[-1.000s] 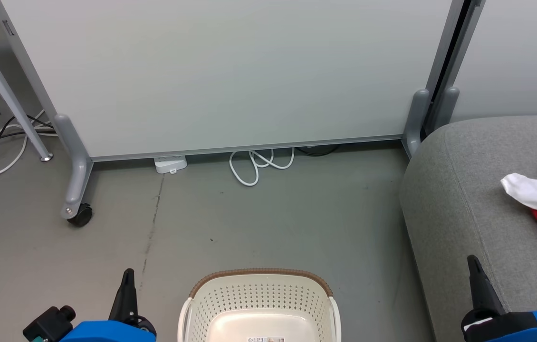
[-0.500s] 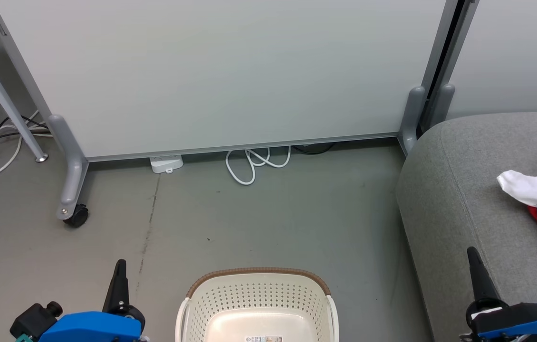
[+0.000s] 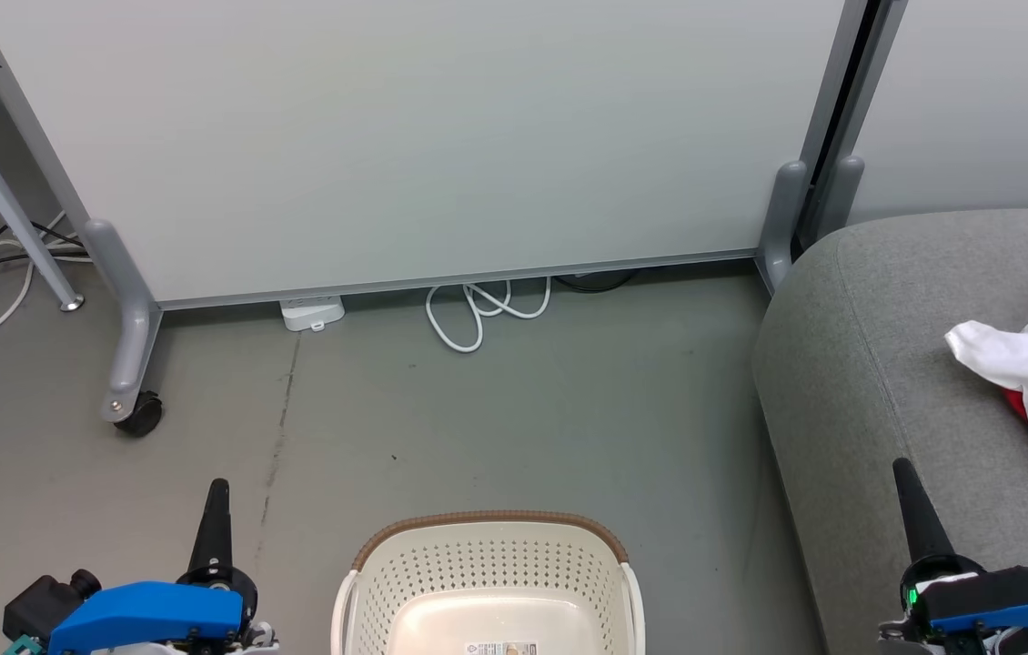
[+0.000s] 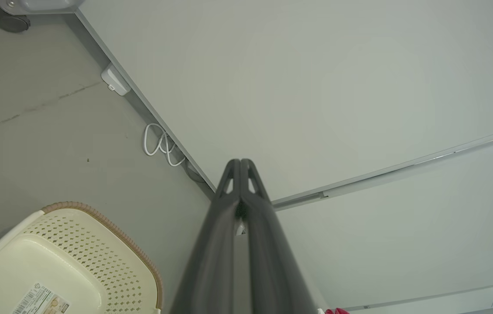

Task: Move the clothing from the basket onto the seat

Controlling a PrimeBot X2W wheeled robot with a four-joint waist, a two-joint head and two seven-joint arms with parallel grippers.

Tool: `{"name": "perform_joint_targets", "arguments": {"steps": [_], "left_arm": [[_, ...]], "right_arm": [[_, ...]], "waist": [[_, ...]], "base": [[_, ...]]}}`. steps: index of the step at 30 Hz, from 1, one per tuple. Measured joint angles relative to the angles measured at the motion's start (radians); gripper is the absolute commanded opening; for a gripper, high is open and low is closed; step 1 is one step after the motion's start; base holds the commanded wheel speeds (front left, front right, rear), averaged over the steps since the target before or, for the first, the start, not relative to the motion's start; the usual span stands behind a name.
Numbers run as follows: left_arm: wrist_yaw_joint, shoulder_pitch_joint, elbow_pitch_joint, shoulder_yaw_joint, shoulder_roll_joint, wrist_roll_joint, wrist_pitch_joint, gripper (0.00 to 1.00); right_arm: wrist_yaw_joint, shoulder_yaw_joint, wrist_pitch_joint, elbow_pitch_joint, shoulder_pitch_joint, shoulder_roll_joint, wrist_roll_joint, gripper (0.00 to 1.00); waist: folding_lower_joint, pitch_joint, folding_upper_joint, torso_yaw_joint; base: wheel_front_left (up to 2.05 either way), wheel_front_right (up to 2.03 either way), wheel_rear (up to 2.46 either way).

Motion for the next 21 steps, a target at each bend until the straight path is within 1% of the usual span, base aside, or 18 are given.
{"name": "perform_joint_targets", "arguments": {"steps": [21], "left_arm": [[0.000, -0.023, -0.030, 0.036, -0.001, -0.180, 0.051, 0.00]], "right_arm": [[0.000, 0.000, 0.042, 0.001, -0.027, -0.002, 0.199, 0.00]], "waist": [[-0.0001, 0.006, 0.0000, -0.015]], "base": [[0.00, 0.00, 0.00]]}}
